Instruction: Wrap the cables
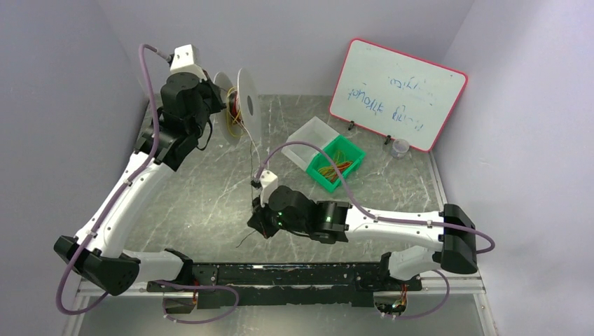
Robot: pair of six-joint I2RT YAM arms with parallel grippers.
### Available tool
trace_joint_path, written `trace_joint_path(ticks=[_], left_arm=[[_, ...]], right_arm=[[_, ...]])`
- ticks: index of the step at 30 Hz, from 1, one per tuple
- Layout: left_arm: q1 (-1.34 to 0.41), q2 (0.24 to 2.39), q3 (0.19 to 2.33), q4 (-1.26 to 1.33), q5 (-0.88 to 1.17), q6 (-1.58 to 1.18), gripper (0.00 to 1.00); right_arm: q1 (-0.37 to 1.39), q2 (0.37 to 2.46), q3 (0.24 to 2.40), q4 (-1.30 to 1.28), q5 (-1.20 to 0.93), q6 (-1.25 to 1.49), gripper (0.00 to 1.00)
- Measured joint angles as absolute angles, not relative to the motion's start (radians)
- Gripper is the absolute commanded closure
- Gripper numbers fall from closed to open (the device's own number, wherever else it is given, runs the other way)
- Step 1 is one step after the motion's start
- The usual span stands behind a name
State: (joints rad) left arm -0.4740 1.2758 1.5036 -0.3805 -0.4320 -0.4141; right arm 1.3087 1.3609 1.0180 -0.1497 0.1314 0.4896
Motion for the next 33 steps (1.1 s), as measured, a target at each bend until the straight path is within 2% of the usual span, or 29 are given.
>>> trace_joint_path(ticks=[6, 16, 26, 33], left_arm=[[-0.474, 1.276, 1.472, -0.346, -0.492, -0.324, 0.93], [-0.474, 1.297, 1.443, -0.288, -0.545, -0.239, 0.93], [-0.477, 1.322, 1.408, -0.282, -0.556, -0.231, 0.93], [-0.559, 1.310, 1.345, -0.257, -0.623, -0.205, 0.93]], right_arm=[[1.348, 1.334, 1.062, -0.253, 0.150, 0.489, 1.00], [1.401, 1.341, 1.257, -0.397, 0.173, 0.465, 1.00], [1.402, 1.434, 1.464, -0.489, 0.173, 0.441, 1.00], [1.356, 1.487, 1.583, -0.535, 0.129, 0.441, 1.00]])
